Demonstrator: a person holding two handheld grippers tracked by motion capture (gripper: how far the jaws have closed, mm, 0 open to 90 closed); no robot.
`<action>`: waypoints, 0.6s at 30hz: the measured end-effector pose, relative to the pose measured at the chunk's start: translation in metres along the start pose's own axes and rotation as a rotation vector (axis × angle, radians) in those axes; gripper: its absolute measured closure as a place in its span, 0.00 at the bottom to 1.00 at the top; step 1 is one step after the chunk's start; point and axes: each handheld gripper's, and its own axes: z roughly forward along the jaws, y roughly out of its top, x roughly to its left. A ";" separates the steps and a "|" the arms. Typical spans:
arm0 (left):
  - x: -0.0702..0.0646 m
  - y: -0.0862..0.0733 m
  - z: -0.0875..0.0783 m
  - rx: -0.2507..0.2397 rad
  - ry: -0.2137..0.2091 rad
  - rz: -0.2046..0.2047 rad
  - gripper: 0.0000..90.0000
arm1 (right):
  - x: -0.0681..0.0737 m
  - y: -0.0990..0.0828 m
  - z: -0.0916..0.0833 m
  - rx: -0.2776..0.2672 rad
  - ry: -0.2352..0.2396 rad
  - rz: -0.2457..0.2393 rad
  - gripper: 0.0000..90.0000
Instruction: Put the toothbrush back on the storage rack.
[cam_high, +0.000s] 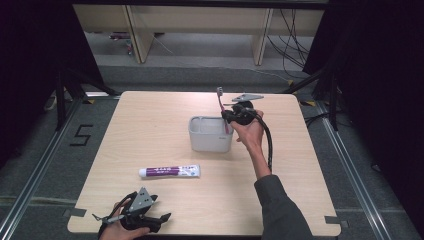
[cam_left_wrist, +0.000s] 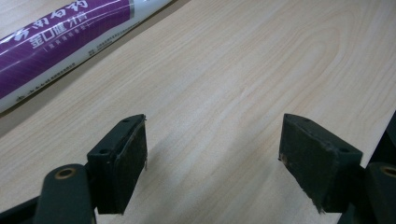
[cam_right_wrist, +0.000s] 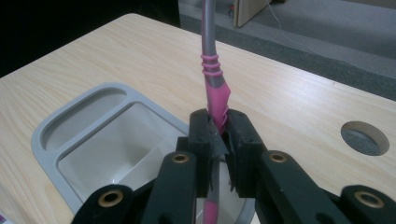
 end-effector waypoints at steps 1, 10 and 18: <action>0.000 0.000 0.000 0.000 -0.004 0.001 0.26 | 0.000 0.000 0.000 0.002 0.003 0.003 0.90; 0.000 0.000 0.000 0.002 -0.004 0.003 0.26 | -0.001 0.000 -0.001 0.004 -0.007 -0.033 0.86; 0.000 0.000 0.000 0.001 0.000 0.000 0.26 | 0.003 -0.001 -0.010 -0.014 -0.034 -0.030 0.52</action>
